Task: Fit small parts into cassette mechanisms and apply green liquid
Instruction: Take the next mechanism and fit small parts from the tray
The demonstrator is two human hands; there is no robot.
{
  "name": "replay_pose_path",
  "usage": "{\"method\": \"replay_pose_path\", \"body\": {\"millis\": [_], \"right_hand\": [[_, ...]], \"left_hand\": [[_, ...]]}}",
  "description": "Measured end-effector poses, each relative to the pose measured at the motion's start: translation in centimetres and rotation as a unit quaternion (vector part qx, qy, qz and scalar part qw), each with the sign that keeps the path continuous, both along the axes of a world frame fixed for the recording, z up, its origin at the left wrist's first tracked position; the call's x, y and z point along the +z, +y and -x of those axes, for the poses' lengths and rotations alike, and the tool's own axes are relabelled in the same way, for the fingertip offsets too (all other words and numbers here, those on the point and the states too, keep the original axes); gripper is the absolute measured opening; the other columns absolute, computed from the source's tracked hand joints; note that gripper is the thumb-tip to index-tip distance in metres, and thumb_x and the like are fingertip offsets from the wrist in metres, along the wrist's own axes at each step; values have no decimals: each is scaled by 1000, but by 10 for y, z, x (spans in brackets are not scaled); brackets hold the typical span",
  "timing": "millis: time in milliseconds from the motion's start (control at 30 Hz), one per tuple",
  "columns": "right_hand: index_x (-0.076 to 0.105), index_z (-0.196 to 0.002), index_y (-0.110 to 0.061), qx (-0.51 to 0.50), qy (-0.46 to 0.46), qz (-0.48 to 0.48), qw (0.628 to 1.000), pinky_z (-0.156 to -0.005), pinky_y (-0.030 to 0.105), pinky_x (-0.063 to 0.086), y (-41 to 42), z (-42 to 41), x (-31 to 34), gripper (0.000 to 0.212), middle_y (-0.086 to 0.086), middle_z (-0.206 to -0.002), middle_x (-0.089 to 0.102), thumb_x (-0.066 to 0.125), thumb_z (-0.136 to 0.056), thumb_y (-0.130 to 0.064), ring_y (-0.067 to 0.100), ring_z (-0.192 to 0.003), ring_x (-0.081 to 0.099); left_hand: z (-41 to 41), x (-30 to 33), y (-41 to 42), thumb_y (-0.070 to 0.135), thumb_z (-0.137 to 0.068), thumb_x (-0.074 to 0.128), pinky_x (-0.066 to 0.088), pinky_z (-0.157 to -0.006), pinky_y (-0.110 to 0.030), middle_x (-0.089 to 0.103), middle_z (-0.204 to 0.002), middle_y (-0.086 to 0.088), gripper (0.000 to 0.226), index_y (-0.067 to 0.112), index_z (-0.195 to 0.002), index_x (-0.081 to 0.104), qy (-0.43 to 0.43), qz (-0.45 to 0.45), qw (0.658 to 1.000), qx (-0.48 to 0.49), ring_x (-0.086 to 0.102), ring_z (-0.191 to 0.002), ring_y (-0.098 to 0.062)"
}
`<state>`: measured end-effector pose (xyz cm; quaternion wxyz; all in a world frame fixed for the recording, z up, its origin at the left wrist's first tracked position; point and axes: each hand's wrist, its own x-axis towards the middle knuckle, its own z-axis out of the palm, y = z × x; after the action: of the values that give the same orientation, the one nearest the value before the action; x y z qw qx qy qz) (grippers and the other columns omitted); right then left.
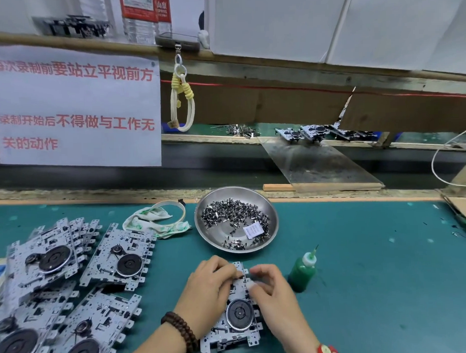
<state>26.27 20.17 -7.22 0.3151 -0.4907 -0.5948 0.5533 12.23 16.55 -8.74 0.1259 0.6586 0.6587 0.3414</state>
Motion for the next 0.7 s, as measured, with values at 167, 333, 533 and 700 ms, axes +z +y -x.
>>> {"method": "replay_pose_path", "body": {"millis": [167,333,533,700], "right_hand": [[52,-92,-20,-291,4,-166,942,-61,10,37,-1,-40,-4,35,5,-97,56,70,-75,4,13,-75,52],[44,-121,-9,-329,-103,-179,921,-98,41,30,22,-49,-12,74,6,-110,39,85,-59,-3,31,-104,41],[48,-126,-14,-309,-188,-129,923,-102,38,20,41,-61,-21,59,14,-138,31,76,-74,-17,30,-124,26],[53,-123,-14,-254,-231,-164,925,-100,40,30,40,-73,-21,47,18,-128,36,69,-79,-7,37,-114,39]], "left_hand": [[1,5,-13,10,-93,50,25,-86,2,49,-105,28,31,34,-106,65,-130,-6,985,115,44,-103,8],[5,5,-25,18,-94,49,36,-103,-27,43,-111,16,28,29,-119,54,-163,39,969,181,42,-114,-7],[1,9,-25,23,-94,49,33,-102,-19,34,-114,17,34,27,-128,46,-151,73,971,168,37,-111,-1],[-3,8,-25,23,-93,52,24,-88,-8,30,-116,13,37,28,-128,44,-156,84,968,180,38,-101,2]]}}
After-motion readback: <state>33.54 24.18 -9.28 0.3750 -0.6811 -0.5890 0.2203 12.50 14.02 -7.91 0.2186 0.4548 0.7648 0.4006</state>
